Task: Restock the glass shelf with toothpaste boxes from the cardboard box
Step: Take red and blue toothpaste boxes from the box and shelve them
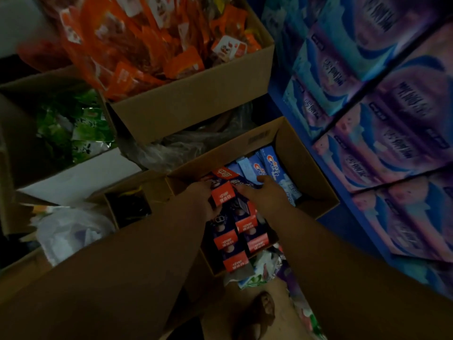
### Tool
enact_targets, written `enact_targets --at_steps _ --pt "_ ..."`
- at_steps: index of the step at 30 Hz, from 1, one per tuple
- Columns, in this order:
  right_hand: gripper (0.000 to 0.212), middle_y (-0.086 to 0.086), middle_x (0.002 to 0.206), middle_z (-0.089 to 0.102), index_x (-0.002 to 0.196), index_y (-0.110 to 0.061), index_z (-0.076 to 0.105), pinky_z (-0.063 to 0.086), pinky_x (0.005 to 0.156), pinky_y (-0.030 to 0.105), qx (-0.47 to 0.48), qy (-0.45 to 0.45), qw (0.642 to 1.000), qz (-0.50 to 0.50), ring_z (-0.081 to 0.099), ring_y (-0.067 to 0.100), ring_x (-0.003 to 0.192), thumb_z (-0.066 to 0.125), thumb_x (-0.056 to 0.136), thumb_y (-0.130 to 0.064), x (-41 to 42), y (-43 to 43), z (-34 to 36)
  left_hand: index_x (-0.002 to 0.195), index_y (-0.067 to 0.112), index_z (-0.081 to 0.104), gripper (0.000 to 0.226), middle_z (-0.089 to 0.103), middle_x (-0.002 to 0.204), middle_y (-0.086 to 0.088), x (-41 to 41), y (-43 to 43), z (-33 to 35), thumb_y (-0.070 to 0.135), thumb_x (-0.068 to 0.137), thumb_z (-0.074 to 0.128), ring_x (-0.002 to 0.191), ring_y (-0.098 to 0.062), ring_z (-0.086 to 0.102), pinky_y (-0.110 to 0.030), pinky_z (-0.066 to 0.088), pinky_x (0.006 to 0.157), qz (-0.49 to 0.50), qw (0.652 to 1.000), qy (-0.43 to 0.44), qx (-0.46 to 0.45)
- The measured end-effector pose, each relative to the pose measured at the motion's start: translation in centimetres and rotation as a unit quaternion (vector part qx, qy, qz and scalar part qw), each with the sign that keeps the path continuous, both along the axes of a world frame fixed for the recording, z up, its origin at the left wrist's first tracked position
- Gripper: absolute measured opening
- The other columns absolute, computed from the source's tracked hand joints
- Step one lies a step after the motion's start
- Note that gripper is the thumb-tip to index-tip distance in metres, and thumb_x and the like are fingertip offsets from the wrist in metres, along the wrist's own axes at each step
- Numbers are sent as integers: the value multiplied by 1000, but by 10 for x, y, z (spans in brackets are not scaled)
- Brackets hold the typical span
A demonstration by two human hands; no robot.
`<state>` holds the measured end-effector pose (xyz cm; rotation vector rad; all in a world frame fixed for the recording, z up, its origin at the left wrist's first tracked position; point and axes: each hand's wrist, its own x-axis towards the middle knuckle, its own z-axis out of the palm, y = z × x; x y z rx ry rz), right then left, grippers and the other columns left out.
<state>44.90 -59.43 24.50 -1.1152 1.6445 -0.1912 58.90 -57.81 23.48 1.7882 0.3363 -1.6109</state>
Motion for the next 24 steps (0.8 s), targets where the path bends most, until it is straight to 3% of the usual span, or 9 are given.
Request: enact_targets --at_steps 3,6,9,11,13,15,19,22,24 --pt "55 12 91 69 101 -1 64 56 84 49 34 -39 991 -126 68 31 86 74 70 -45 1 -4 -1 140 13 40 42 50 139 -14 2 0 4 21 99 48 126 -29 50 -41 45 83 15 997 69 -5" --pt "32 23 92 71 83 -6 64 54 85 57 80 -101 978 -167 69 39 87 74 73 -34 4 3 4 138 10 40 46 53 134 -16 -3 15 19 19 95 55 122 -31 52 -42 45 83 41 993 107 -2" --pt "14 27 96 69 79 -8 63 52 85 61 75 -120 974 -179 67 43 93 72 78 -18 5 12 21 127 4 48 35 59 124 -19 -7 34 34 17 95 55 114 -32 57 -42 47 83 41 988 147 -15" --pt "8 29 96 69 78 -6 62 53 82 60 67 -135 969 -194 67 43 90 69 79 -10 3 19 45 120 0 52 29 63 109 -20 -10 47 47 17 96 54 98 -31 62 -43 50 84 39 984 171 -35" --pt "8 28 90 69 79 -5 59 60 63 47 63 -164 959 -224 69 38 76 67 82 -4 -1 25 72 118 3 53 26 64 101 -20 -14 55 65 16 96 55 88 -31 63 -45 52 78 20 981 180 -65" --pt "8 20 83 68 81 -7 57 52 47 29 53 -191 953 -229 65 25 61 64 86 -4 -7 32 94 116 4 53 24 65 99 -20 -19 60 79 15 95 55 86 -31 64 -46 52 69 7 978 182 -99" --pt "18 15 98 70 102 -8 56 56 62 36 -9 -290 922 -255 67 25 76 65 86 -5 -31 58 158 127 0 53 33 65 110 -19 -41 75 131 15 97 51 89 -30 64 -44 52 72 -11 957 198 -212" --pt "23 7 83 70 90 -18 49 56 80 51 -74 -347 887 -294 69 20 72 64 86 -2 -55 86 213 128 1 53 32 67 104 -16 -67 91 176 13 98 46 88 -26 64 -40 53 75 -33 927 205 -312" --pt "20 5 70 71 87 -17 50 60 69 45 -132 -385 865 -292 70 17 59 62 87 0 -73 109 254 124 4 56 29 72 95 -13 -88 105 210 11 97 46 82 -24 69 -39 59 74 -43 898 224 -377"
